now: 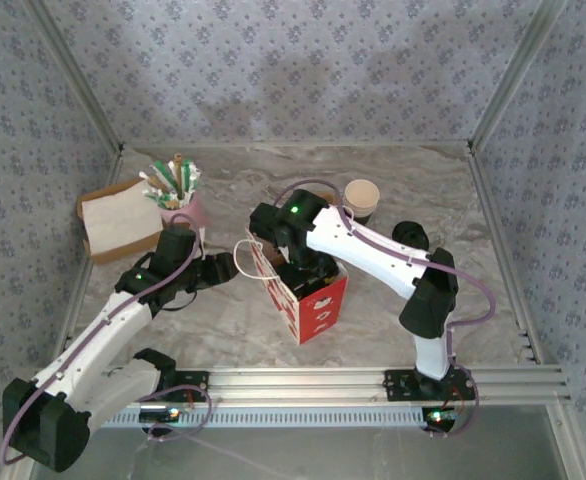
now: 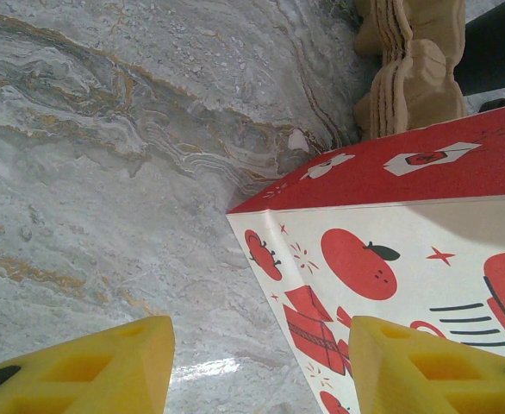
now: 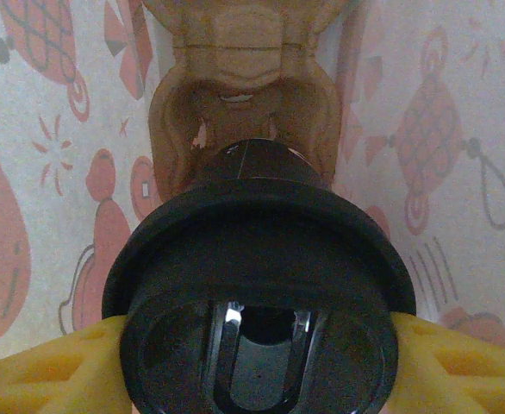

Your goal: Pack the takeout coffee

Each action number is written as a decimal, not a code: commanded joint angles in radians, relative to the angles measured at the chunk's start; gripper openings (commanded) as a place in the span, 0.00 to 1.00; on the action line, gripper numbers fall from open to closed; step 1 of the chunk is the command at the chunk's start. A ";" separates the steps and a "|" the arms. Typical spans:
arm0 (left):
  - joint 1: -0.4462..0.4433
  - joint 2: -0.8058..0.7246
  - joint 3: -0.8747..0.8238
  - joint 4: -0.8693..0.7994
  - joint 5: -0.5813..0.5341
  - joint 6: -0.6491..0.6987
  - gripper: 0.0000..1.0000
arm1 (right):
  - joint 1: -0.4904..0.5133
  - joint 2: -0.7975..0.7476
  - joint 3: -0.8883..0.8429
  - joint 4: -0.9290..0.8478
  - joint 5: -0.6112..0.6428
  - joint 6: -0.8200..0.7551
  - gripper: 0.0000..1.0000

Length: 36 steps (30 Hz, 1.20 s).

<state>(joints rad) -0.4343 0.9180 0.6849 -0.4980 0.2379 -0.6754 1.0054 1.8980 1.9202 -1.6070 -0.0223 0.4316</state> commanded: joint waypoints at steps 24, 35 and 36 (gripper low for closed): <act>-0.014 0.025 0.013 -0.005 -0.012 -0.004 0.56 | 0.003 -0.068 -0.030 0.018 -0.007 -0.019 0.64; -0.015 0.021 0.009 -0.006 -0.014 -0.007 0.56 | 0.004 -0.073 -0.035 0.025 -0.007 -0.022 0.64; -0.015 0.021 0.009 -0.006 -0.014 -0.006 0.56 | 0.003 -0.073 -0.035 0.025 -0.006 -0.023 0.64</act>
<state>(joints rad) -0.4416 0.9390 0.6849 -0.4980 0.2344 -0.6754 1.0058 1.8545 1.8935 -1.5681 -0.0227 0.4244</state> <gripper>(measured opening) 0.558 0.650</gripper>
